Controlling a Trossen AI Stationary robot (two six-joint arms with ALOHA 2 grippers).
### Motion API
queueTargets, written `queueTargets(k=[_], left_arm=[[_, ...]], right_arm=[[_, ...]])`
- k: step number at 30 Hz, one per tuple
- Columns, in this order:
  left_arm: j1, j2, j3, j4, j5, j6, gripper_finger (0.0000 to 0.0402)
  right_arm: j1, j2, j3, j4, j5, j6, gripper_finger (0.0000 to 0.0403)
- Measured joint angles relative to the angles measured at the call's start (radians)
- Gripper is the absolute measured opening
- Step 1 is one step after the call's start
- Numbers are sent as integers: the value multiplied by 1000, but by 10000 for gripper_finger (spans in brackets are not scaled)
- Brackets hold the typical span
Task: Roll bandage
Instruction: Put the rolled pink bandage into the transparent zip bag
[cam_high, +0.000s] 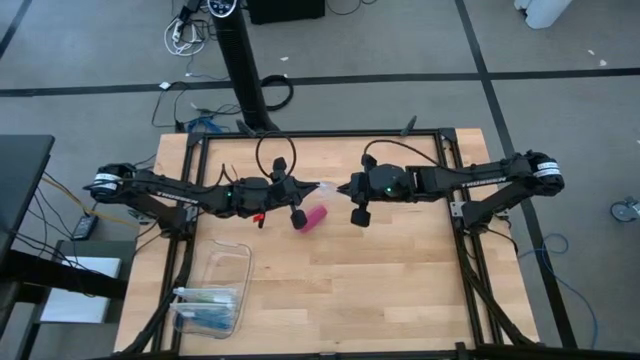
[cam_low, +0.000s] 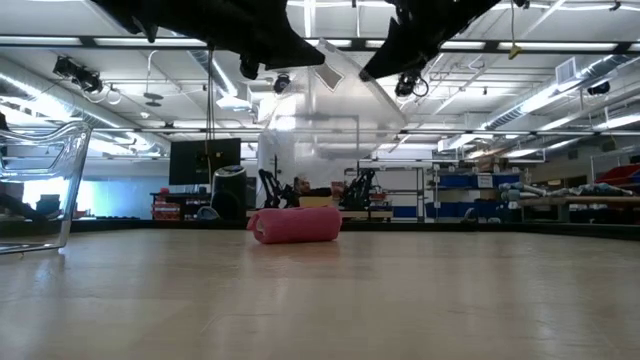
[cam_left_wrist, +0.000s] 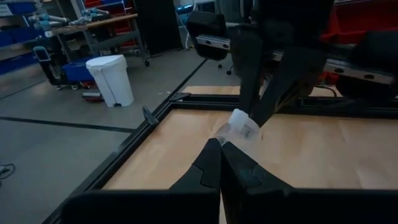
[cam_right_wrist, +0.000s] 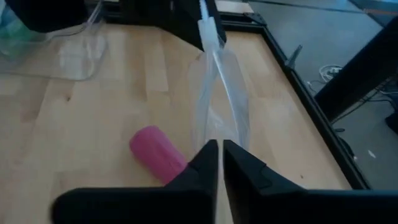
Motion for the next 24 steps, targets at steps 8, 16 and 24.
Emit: queueTargets(k=[8, 16, 24], left_arm=[[0, 1, 0, 15, 15, -23, 0], [0, 2, 0, 31, 15, -33, 0], [-1, 2, 0, 49, 16, -54, 0]], right_arm=[[-26, 11, 0, 82, -78, -44, 90], [-28, 13, 0, 74, -126, -101, 18], [-28, 13, 0, 86, -93, -3, 77]])
